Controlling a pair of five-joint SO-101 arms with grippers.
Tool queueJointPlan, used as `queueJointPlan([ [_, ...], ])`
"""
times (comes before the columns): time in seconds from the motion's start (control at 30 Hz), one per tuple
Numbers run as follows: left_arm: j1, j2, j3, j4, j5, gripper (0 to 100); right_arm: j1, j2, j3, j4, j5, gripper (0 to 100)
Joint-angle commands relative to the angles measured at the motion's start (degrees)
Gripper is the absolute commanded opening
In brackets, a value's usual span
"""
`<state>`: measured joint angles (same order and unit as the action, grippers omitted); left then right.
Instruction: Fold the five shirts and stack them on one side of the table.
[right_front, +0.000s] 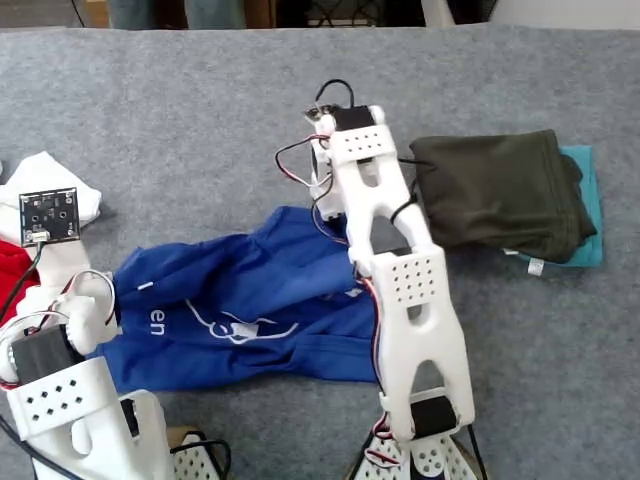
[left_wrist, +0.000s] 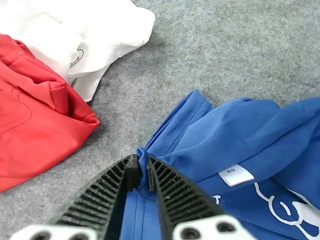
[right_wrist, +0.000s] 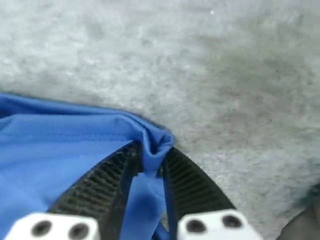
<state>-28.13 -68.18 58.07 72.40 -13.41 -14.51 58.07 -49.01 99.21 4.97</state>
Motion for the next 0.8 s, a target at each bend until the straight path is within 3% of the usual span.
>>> queueJointPlan([
  [0.0, 0.7, -0.3, -0.4, -1.0, -0.4, 3, -0.6, -0.4, -0.7, 0.0, 0.7, 2.5],
  [0.27, 0.7, -0.3, -2.2, -0.9, -0.4, 3, -0.6, -7.4, -0.7, 0.0, 1.0, 1.4],
  [0.53, 0.7, 0.3, -13.1, -0.4, 4.7, 3, -0.6, -27.8, -0.7, 1.0, 1.0, 1.4],
  [0.77, 0.7, 16.8, -38.9, 9.4, 10.4, 3, 2.0, -53.2, -0.7, -1.3, 1.1, 1.3],
])
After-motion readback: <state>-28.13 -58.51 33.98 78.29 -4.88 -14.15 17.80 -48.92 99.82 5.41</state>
